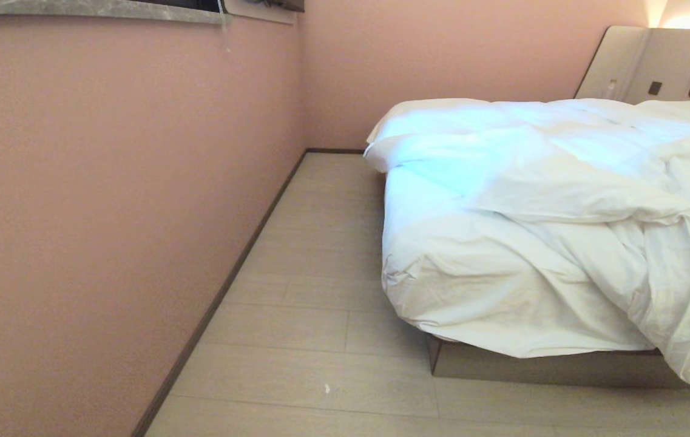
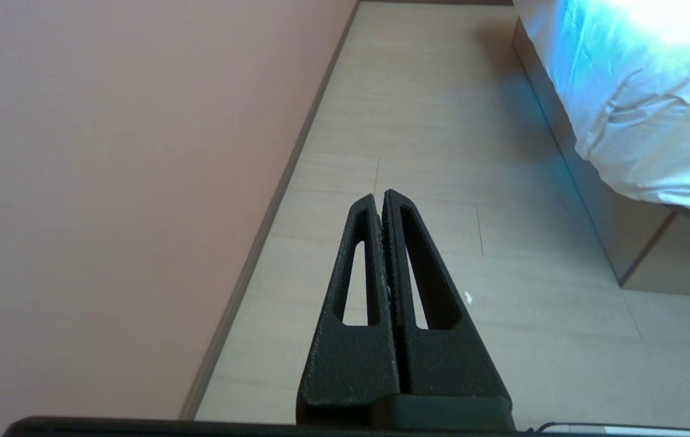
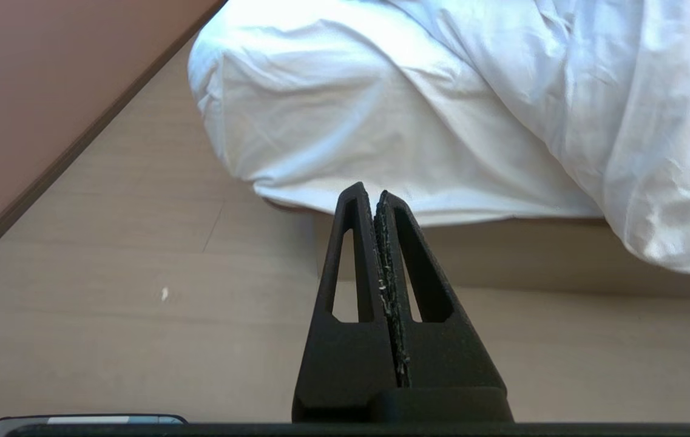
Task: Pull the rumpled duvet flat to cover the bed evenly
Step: Hold the folded corner of the quilt
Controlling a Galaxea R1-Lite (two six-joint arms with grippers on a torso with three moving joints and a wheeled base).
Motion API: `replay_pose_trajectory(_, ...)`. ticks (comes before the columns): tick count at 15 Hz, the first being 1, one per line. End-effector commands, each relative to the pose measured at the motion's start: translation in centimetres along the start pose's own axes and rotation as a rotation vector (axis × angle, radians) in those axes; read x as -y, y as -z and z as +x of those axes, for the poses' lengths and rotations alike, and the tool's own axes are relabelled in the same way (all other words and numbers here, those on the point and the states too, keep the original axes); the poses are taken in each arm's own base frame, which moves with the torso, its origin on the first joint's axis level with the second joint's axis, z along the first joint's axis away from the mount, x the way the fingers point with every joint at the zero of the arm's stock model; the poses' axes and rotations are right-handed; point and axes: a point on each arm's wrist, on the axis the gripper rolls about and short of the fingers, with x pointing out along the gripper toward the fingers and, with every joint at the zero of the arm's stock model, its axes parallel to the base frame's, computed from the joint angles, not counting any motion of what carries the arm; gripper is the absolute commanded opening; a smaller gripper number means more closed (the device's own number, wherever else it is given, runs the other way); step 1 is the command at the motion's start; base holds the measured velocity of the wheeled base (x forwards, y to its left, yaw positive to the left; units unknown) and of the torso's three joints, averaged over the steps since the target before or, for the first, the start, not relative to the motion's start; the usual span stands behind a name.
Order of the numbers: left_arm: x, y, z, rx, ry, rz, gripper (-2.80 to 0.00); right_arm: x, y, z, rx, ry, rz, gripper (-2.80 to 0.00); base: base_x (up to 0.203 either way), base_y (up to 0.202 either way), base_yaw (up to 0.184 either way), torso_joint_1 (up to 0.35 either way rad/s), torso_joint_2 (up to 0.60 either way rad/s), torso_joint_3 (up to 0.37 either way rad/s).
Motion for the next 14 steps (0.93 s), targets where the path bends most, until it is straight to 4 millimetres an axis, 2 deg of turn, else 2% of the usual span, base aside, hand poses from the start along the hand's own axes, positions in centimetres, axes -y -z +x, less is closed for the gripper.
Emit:
replay_pose_trajectory(1,-0.01,0.0,0.0,0.001,-0.003,0.0,-2.8,0.0,0.0,0.01,-0.001,0.0,0.0,-2.8,0.192,0.0,-0.002,0.004,0.0,0.004)
replay_pose_trajectory(10,-0.01,0.03,0.0,-0.002,-0.003,0.007,-2.8,0.0,0.0,0.01,-0.001,0.0,0.0,-2.8,0.19,0.0,0.002,0.003,0.0,0.004)
replay_pose_trajectory(14,-0.01,0.03,0.0,-0.002,-0.003,0.009,-2.8,0.0,0.0,0.01,-0.001,0.0,0.0,-2.8,0.017,0.0,0.0,0.001,0.0,0.001)
